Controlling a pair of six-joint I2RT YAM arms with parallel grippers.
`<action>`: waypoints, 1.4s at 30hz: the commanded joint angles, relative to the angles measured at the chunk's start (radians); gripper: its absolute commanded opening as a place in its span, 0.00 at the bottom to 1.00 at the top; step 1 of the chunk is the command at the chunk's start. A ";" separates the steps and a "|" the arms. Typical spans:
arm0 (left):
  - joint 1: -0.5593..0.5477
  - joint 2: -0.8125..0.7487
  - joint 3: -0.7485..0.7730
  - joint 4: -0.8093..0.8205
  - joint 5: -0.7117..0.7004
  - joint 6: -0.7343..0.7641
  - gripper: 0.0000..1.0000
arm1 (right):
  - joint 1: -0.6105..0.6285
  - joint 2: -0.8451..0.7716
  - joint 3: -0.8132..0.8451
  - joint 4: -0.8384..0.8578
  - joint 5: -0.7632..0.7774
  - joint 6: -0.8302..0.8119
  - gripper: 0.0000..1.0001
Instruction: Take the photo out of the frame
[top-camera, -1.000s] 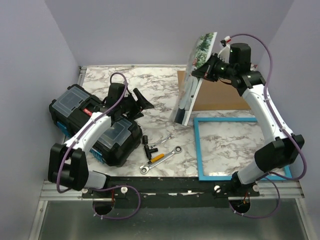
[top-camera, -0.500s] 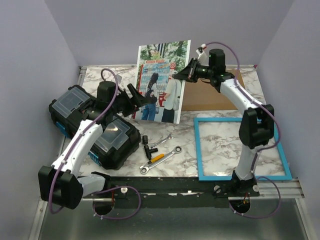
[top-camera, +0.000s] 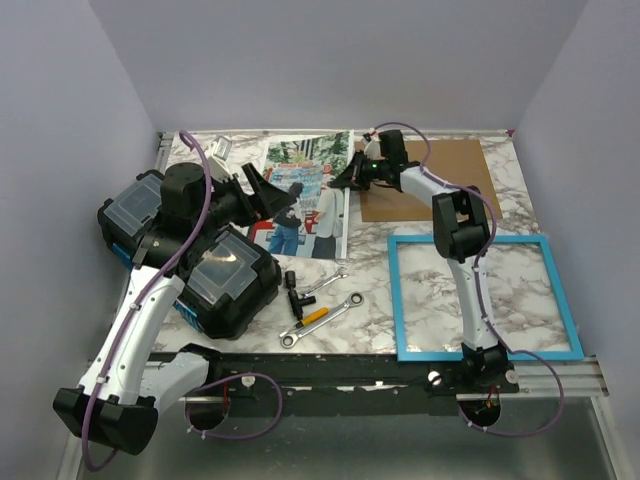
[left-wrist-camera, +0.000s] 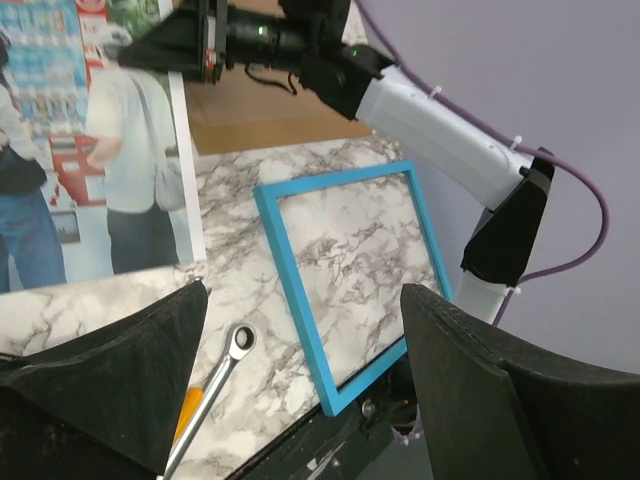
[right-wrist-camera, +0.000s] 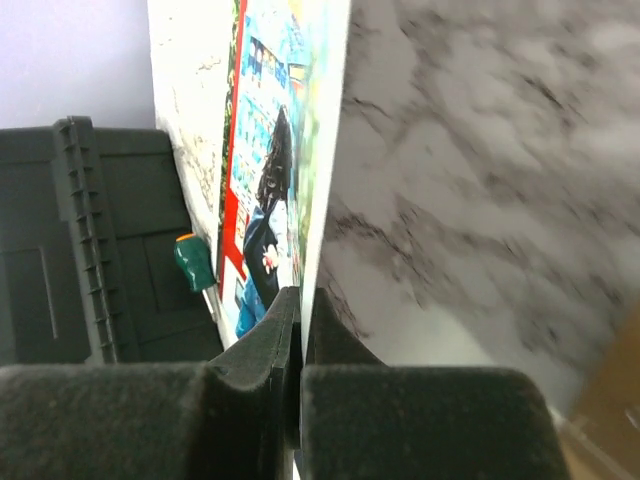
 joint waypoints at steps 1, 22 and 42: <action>0.001 -0.019 -0.044 -0.041 0.032 0.024 0.81 | 0.054 0.091 0.198 -0.132 0.050 -0.096 0.01; -0.009 -0.031 -0.066 -0.031 0.030 0.020 0.81 | 0.062 -0.133 0.136 -0.249 0.365 -0.051 0.00; -0.033 0.008 -0.079 0.024 0.068 0.004 0.81 | -0.361 -0.794 -0.927 0.165 0.825 0.476 0.00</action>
